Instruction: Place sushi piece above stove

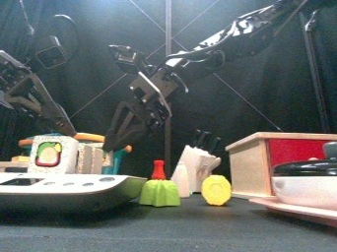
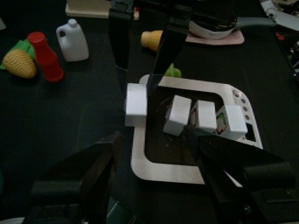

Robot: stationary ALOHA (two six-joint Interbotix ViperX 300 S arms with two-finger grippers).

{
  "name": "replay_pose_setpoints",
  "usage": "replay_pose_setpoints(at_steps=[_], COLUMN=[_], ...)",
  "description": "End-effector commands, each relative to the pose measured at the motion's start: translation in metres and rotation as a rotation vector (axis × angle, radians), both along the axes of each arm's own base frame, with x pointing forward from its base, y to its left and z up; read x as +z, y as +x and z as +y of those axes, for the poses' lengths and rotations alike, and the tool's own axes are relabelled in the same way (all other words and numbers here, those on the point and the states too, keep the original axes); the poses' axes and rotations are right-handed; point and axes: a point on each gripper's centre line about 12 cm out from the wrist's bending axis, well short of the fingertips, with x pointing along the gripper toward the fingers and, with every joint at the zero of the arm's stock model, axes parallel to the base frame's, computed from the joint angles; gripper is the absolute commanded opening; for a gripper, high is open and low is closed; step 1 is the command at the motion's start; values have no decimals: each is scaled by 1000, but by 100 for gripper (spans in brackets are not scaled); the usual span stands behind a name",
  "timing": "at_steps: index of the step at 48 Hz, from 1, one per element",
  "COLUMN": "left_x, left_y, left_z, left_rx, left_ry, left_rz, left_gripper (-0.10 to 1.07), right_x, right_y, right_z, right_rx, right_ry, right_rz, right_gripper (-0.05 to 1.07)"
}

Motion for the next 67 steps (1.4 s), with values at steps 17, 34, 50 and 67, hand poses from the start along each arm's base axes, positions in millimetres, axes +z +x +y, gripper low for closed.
replay_pose_setpoints(at_steps=[17, 34, 50, 67], left_x=[35, 41, 27, 25], left_y=[13, 2, -7, -8], left_z=[17, 20, 19, 19], left_rx=[58, 17, 25, 24], left_ry=[25, 137, 117, 116], left_rz=[-122, -122, -84, -79], left_gripper=[93, 93, 93, 93], right_x=[55, 56, 22, -1], right_y=[4, 14, 34, 34], right_z=[-42, -70, -79, -97], right_rx=[-120, -228, -280, -353], right_ry=[-20, -51, -66, 67], right_rz=[-97, -63, 13, 23], right_gripper=[68, 68, 69, 69])
